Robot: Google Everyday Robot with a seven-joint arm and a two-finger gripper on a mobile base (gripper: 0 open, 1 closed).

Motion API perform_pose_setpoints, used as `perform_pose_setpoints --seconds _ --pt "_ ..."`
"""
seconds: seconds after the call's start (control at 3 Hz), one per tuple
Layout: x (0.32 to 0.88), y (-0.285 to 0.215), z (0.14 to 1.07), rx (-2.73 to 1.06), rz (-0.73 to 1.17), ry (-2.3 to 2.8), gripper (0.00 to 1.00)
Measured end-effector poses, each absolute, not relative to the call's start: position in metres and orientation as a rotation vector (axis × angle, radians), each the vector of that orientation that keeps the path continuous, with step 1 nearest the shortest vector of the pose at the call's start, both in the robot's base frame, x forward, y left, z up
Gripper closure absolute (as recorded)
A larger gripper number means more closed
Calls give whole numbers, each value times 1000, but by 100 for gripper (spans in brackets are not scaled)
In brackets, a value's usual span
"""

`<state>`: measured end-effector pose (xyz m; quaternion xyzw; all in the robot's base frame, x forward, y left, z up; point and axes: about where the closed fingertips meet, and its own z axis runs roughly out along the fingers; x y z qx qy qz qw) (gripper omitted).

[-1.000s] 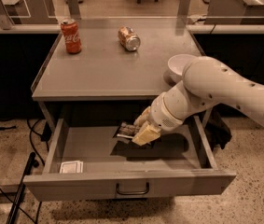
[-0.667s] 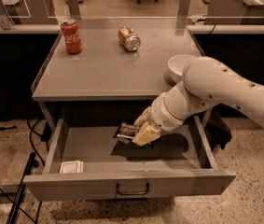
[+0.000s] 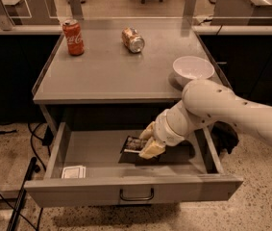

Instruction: Place rxbar chocolate into top drawer

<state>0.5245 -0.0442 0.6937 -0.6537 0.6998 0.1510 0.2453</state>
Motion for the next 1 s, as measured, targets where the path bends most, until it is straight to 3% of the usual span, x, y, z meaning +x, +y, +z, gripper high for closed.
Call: perform_pose_setpoints --seconds 1.0 --pt "551 -45 630 -1787 434 1792 100"
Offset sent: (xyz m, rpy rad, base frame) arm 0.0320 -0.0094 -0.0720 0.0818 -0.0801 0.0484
